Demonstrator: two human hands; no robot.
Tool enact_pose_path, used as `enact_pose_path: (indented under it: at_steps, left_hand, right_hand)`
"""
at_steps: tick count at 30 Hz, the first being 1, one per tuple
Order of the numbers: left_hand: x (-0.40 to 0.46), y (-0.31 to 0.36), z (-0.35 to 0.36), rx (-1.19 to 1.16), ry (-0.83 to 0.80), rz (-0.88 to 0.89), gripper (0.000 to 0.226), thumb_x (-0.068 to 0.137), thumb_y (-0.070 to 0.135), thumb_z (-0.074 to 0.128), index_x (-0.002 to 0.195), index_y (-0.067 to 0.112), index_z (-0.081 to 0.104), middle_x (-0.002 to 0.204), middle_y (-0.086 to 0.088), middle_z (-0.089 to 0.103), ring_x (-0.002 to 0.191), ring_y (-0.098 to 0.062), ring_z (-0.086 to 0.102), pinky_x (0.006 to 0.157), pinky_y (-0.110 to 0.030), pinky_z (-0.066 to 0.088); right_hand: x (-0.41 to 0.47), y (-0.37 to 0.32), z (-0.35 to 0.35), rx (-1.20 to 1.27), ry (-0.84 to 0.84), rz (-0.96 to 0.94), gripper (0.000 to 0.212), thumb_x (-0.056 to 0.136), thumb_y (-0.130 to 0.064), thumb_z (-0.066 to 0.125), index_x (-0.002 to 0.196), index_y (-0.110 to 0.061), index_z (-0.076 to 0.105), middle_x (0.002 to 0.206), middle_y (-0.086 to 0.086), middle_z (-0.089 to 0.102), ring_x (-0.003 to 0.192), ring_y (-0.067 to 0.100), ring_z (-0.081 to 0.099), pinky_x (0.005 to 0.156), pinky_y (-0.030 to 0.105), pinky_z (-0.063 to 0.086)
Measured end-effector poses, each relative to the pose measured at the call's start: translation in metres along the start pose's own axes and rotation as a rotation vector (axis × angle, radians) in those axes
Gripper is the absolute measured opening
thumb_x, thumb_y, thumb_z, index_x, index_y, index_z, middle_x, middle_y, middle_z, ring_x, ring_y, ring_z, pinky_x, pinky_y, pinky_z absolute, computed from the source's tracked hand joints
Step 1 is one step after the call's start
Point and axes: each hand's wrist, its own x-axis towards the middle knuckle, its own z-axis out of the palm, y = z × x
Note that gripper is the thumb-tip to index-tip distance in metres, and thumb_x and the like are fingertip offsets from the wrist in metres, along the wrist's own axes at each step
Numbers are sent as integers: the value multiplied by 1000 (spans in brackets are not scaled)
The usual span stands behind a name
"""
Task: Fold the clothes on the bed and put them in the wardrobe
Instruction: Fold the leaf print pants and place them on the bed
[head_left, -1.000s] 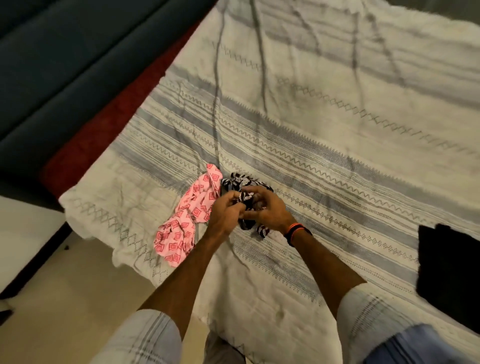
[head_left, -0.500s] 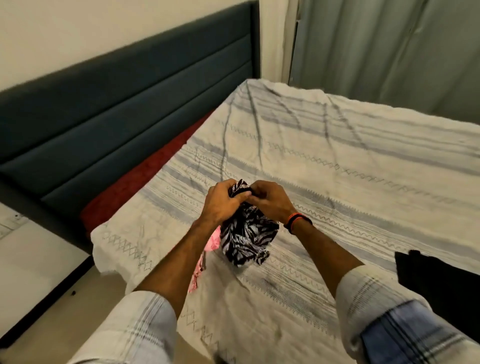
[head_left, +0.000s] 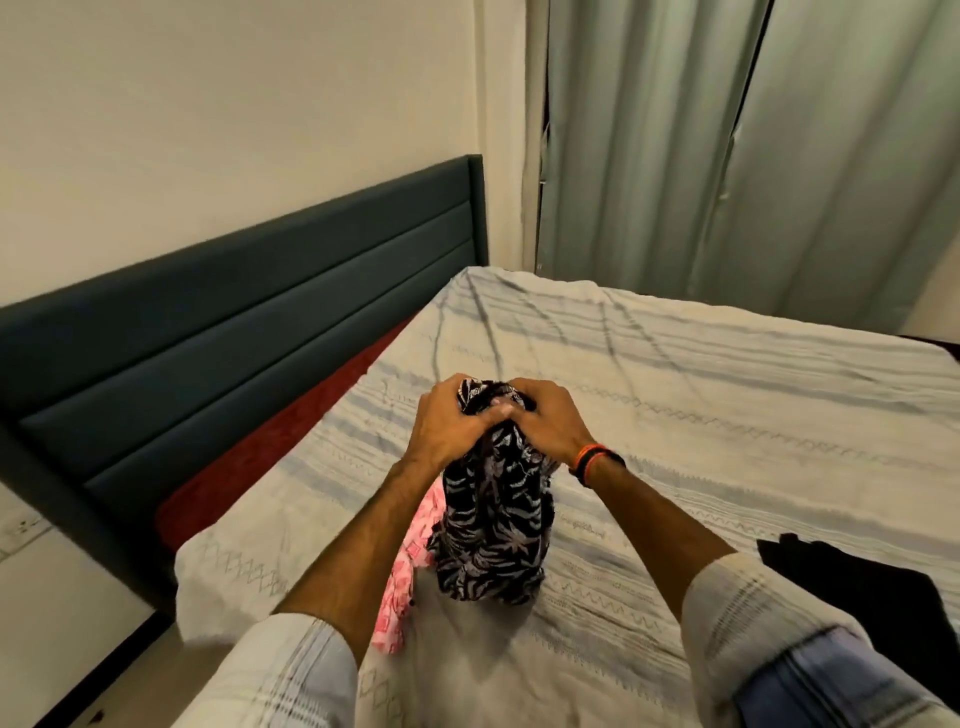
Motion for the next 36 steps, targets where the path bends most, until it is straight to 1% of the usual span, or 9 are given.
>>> enact_pose_path:
  at_steps: [3,6,8,11,15,19,24,33,36]
  left_hand:
    - [-11,11,-2,-51,46,-4,33,80,39,78,102,14,73,90,6,74,84,-7,68,65,-7,49]
    - [-18,25,-3,-59,89,28,24,84,36,74,99,17,74,88,6,74,84,-9,69,77,-28,57]
    - [-25,42,-2,-59,130,51,20,86,35,73,95,18,73,86,7,73,84,-11,68,79,-33,57]
    - [-27,61,-3,-71,191,43,19,88,35,71,94,18,71,90,7,72,88,-12,65,82,-32,54]
    - [-29,80,-4,-111,228,16,20,89,31,70,100,14,72,95,4,72,87,-9,63,81,-23,48]
    - [-29,105,2,-135,277,4,20,89,32,70,97,14,72,93,5,71,89,-11,63,78,-21,44]
    - [-30,144,26,-158,331,-1,16,89,32,69,90,16,71,88,4,70,86,-13,63,76,-23,44]
    - [-38,192,49,-199,495,-83,15,88,35,68,78,24,68,81,9,68,87,-15,65,84,-32,53]
    - [-44,203,50,-205,519,-107,14,88,37,69,77,28,68,78,14,66,87,-15,65,86,-33,53]
  right_hand:
    - [-11,-15,-12,-53,-3,-1,30,92,-38,62,80,-11,66,72,7,68,69,23,61,67,39,48]
    - [-25,-24,-26,-29,15,2,37,89,-42,67,72,-10,62,61,3,59,57,14,48,58,33,39]
    - [-37,-29,-41,-27,15,-10,33,85,-49,70,74,-18,67,65,-5,65,61,10,56,61,31,44]
    - [-48,-22,-63,-28,-18,17,27,80,-52,74,62,-34,64,56,-17,60,53,3,53,56,25,41]
    - [-56,-9,-89,-27,-6,19,53,77,-58,74,57,-19,44,53,-7,35,51,12,31,57,30,25]
    - [-58,-6,-122,-69,0,30,44,76,-51,78,60,-14,59,53,-12,49,50,5,41,55,26,32]
    - [-63,5,-184,-161,-6,22,34,76,-46,80,85,-13,75,75,1,72,71,21,64,68,32,49]
    - [-70,36,-303,-259,-35,4,19,75,-43,82,79,-27,72,71,-10,69,67,11,62,69,27,45]
    - [-70,40,-326,-147,55,7,32,69,-40,86,90,-17,77,81,-3,72,77,18,65,76,32,52]
